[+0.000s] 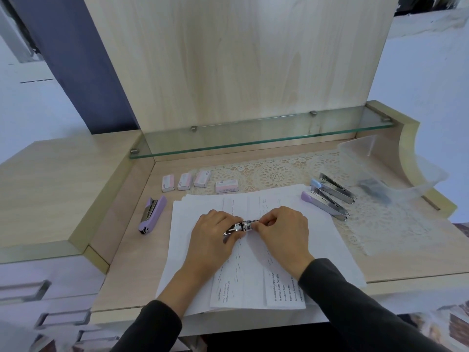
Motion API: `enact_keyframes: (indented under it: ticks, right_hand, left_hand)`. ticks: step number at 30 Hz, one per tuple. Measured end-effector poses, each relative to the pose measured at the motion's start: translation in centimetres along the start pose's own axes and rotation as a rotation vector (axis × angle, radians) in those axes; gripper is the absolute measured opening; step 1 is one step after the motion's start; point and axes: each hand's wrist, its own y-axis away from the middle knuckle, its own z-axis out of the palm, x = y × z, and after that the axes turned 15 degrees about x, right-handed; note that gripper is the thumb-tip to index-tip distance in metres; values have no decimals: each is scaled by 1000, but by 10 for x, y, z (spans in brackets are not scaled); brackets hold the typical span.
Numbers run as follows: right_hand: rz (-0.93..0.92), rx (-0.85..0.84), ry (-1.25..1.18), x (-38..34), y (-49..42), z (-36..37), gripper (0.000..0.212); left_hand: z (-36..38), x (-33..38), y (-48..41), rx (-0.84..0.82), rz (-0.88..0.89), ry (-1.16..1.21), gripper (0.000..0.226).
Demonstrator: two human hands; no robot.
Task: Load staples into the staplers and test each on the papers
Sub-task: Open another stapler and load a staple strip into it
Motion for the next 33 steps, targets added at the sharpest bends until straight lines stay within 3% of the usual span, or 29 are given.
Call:
enact_keyframes:
  ticks: [16,24,33]
  right_hand:
    - [121,-11,-263,18,-15,-13,18]
    - [76,-73,-465,27,-38,-40,19]
    - [60,187,-387,59,-90,-101,17]
  left_hand:
    - [1,-1,0,-24,-31,-23,32]
    - [3,-2,0,-53,-31,-45,38]
    - [3,-3,1,-53,-34,-41,38]
